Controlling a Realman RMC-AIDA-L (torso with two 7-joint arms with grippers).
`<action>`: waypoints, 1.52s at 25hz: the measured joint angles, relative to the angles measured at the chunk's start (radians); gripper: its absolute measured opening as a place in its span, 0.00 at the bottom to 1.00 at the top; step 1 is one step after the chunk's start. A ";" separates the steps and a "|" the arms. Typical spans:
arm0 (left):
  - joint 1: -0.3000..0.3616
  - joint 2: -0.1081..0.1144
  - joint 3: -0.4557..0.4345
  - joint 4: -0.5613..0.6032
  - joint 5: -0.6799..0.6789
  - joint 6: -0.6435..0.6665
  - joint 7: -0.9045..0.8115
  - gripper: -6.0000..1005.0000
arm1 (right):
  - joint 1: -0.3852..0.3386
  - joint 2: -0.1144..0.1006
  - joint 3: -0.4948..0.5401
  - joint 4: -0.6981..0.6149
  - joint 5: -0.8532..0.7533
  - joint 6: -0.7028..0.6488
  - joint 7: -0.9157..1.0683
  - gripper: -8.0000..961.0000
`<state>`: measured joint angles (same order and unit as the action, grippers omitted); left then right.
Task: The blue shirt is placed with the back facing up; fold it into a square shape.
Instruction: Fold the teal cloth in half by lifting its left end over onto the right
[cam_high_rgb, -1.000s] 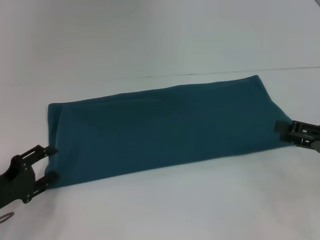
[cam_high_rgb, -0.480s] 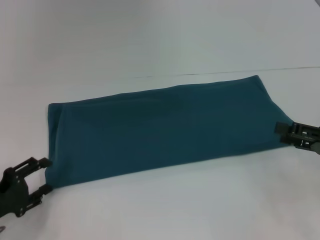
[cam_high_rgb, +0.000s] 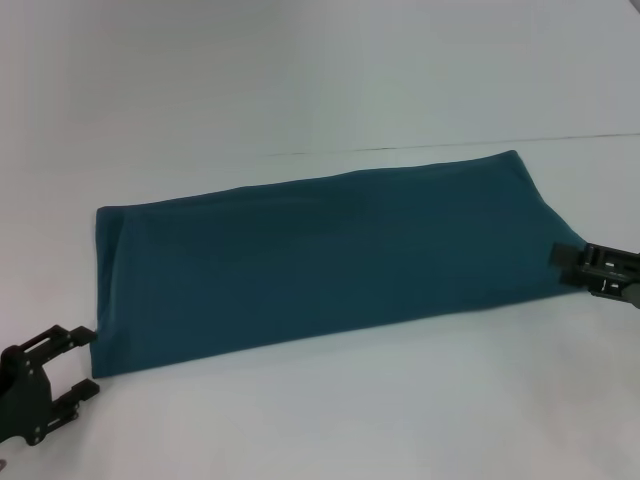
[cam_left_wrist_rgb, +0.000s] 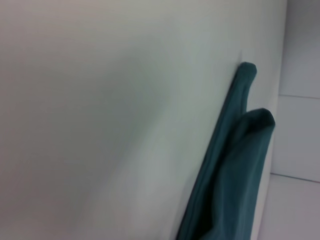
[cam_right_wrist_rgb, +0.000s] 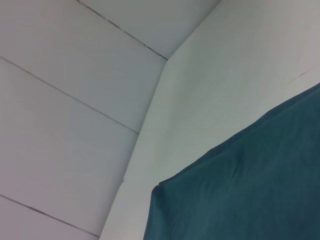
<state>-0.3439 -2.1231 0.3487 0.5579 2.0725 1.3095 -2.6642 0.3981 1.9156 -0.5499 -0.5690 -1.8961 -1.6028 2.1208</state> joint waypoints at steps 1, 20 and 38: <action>-0.001 0.000 0.001 -0.001 0.000 -0.003 -0.001 0.73 | 0.000 0.001 0.001 0.000 0.000 0.000 0.001 0.86; -0.051 0.000 0.023 -0.011 0.024 -0.061 -0.029 0.73 | 0.007 -0.006 0.006 0.029 0.001 0.000 0.002 0.86; -0.152 0.011 0.059 -0.022 0.011 -0.081 0.003 0.73 | 0.004 -0.009 0.018 0.029 0.004 0.000 -0.003 0.86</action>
<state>-0.4957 -2.1122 0.4072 0.5358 2.0830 1.2287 -2.6613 0.4018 1.9066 -0.5324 -0.5400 -1.8917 -1.6030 2.1182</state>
